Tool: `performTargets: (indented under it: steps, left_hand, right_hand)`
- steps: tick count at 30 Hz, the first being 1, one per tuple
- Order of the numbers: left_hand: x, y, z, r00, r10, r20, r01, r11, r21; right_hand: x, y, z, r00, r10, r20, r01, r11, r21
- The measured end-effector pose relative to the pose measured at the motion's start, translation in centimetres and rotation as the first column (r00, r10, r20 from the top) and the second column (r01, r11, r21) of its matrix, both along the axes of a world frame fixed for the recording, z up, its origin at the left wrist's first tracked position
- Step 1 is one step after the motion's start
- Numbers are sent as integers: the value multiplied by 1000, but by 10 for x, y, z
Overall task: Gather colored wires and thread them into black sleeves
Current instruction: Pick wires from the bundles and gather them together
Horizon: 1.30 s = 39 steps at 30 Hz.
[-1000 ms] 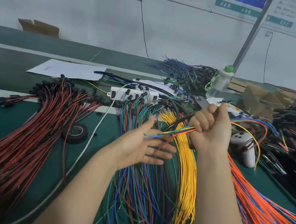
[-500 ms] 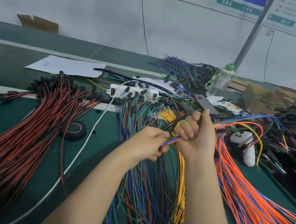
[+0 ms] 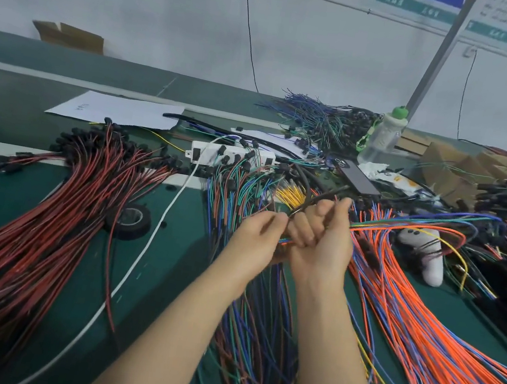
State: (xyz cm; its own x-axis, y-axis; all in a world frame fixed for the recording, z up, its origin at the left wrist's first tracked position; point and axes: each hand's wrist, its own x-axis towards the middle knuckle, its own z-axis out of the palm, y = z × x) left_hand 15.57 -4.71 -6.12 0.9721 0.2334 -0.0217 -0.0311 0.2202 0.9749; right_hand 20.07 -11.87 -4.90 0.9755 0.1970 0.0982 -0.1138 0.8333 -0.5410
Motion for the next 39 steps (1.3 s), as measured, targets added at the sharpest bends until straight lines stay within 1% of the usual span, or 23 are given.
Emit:
performTargets:
  steps: [1,2,4,7,10,12,15,16,17,18,19,20,21,22,23,24,25,26,29,31,33,36,39]
  left_hand:
    - [-3,4,-2,999,-36,9,36,997,64]
    - [-6,8,-2,998,-56,22,54,995,81]
    - [-11,12,-1,996,-81,48,78,995,60]
    - [-13,13,-1,994,-102,38,101,995,20]
    - [-12,12,-5,993,-120,-4,119,988,-97]
    - [-12,15,-6,983,-182,-34,170,960,-223]
    - [-13,22,-6,947,-318,-48,261,846,-465]
    - [-13,23,-6,936,-349,-42,279,811,-514]
    - [-14,24,-7,931,-364,-38,291,799,-526]
    - [-13,24,-8,934,-355,-41,290,820,-493]
    - [-13,24,-10,946,-319,-47,274,871,-409]
    - [-12,24,-12,964,-263,-47,241,933,-269]
    - [-12,24,-13,979,-202,-37,198,976,-88]
    - [-11,25,-14,988,-152,-11,153,982,108]
    - [-11,25,-15,992,-125,26,113,953,280]
    - [-11,25,-16,991,-120,64,86,915,395]
    - [-12,25,-16,988,-122,90,69,891,448]
    - [-13,24,-16,987,-112,112,50,892,450]
    - [-13,20,-15,990,-5,141,-37,954,298]
    - [-14,16,-14,993,-8,115,-19,971,239]
    - [-15,12,-13,988,-72,136,36,967,252]
    - [-16,10,-13,971,-51,232,-23,952,305]
    - [-16,11,-12,958,-76,277,-3,962,272]
  right_hand:
    - [2,-3,1,1000,-18,-4,18,1000,6]
    - [4,-6,1,1000,-28,-8,28,1000,12]
    - [5,-7,-1,999,-36,-8,36,999,24]
    - [4,-7,-3,1000,-25,-16,26,999,41]
    - [3,-7,-7,999,31,-34,-27,994,110]
    - [2,-8,-9,997,60,-42,-52,985,163]
    - [1,-8,-10,992,122,-31,-112,968,223]
    - [2,-9,-10,989,146,-22,-138,965,222]
    - [2,-10,-10,985,173,-15,-166,963,213]
    - [2,-10,-9,980,199,-13,-192,961,200]
    - [2,-11,-10,976,219,-16,-212,959,186]
    - [3,-11,-10,973,228,-25,-221,961,166]
    - [3,-11,-10,973,226,-38,-219,967,132]
    - [4,-11,-11,975,215,-51,-210,974,84]
    - [4,-11,-11,978,201,-62,-200,979,33]
    - [4,-11,-12,979,189,-72,-190,982,-2]
    - [4,-11,-12,981,178,-83,-179,984,-8]
    - [4,-11,-13,981,167,-94,-167,986,15]
    - [4,-11,-13,984,136,-116,-119,983,138]
    - [4,-11,-13,985,115,-128,-88,977,196]
    - [3,-12,-12,984,111,-140,-77,971,226]
    - [3,-14,-11,975,155,-158,-110,959,262]
    - [3,-15,-13,953,233,-191,-150,917,370]
